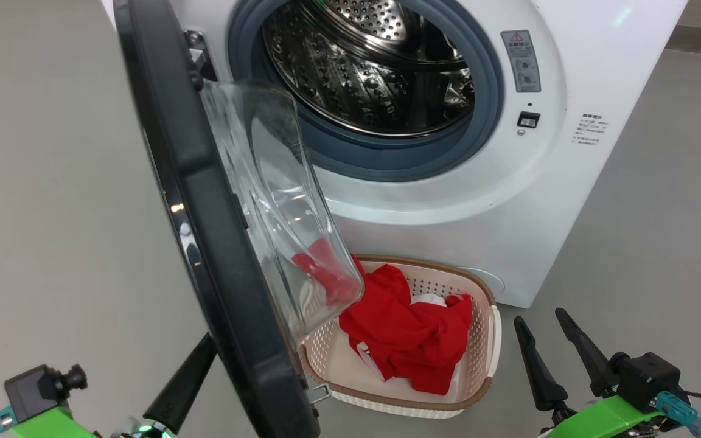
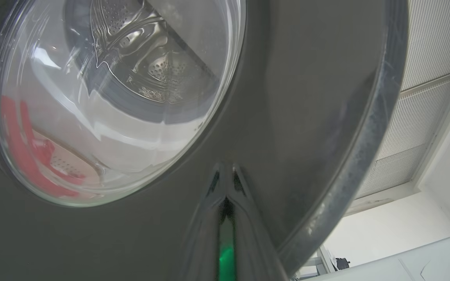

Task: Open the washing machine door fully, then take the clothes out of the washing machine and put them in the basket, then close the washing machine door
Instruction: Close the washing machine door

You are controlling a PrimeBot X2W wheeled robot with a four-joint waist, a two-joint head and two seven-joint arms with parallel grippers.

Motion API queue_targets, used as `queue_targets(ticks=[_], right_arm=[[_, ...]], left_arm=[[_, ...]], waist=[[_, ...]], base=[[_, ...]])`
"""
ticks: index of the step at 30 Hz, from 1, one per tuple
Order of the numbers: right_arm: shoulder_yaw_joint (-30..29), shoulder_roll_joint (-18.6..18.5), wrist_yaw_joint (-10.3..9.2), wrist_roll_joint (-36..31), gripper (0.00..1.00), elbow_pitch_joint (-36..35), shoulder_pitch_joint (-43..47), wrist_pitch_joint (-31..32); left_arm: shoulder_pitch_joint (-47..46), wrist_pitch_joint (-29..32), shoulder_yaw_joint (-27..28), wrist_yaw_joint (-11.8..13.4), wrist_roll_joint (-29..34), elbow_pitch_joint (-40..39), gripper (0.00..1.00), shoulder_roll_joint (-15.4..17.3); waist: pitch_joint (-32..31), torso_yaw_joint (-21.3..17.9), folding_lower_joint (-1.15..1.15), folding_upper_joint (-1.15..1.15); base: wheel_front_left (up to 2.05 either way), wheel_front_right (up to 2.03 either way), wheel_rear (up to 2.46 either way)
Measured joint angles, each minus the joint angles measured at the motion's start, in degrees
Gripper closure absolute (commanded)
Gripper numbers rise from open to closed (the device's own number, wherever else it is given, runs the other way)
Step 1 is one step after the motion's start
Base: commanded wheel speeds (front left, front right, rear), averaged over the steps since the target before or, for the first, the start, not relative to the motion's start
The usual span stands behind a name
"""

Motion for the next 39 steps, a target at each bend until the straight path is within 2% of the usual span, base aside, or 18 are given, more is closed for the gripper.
queue_targets(ticks=[9,14,19,30,39], right_arm=[[-0.11,0.14,0.00,0.00,0.00,-0.16,-0.40,0.00],[-0.24,0.25,0.00,0.00,0.00,-0.34,-0.61,0.00],[-0.52,0.32,0.00,0.00,0.00,-0.56,-1.75,0.00],[-2.26,0.60,0.00,-0.01,0.00,-1.47,-5.09,0.00],[-2.80,1.26,0.00,0.00,0.00,-1.90,-7.15,0.00]], left_arm=[[-1.33,2.20,-1.01,0.07,3.52,-0.89,1.00,-1.46],[-5.87,2.31,-4.95,0.07,6.47,-1.62,1.00,-3.68],[-11.95,-0.45,-8.61,0.07,8.89,-0.29,1.00,-5.72],[-28.83,-10.46,-17.73,0.05,17.11,12.88,1.00,-8.12],[-42.01,-17.45,-20.63,0.05,18.08,24.55,1.00,-10.09]], waist=[[1.12,-2.00,0.00,0.00],[2.05,-3.47,0.00,0.00],[3.30,-5.24,0.00,0.00],[7.77,-9.98,0.00,0.00],[11.69,-14.47,0.00,0.00]], base=[[0.00,0.00,0.00],[0.00,0.00,0.00],[0.00,0.00,0.00],[0.00,0.00,0.00],[0.00,0.00,0.00]])
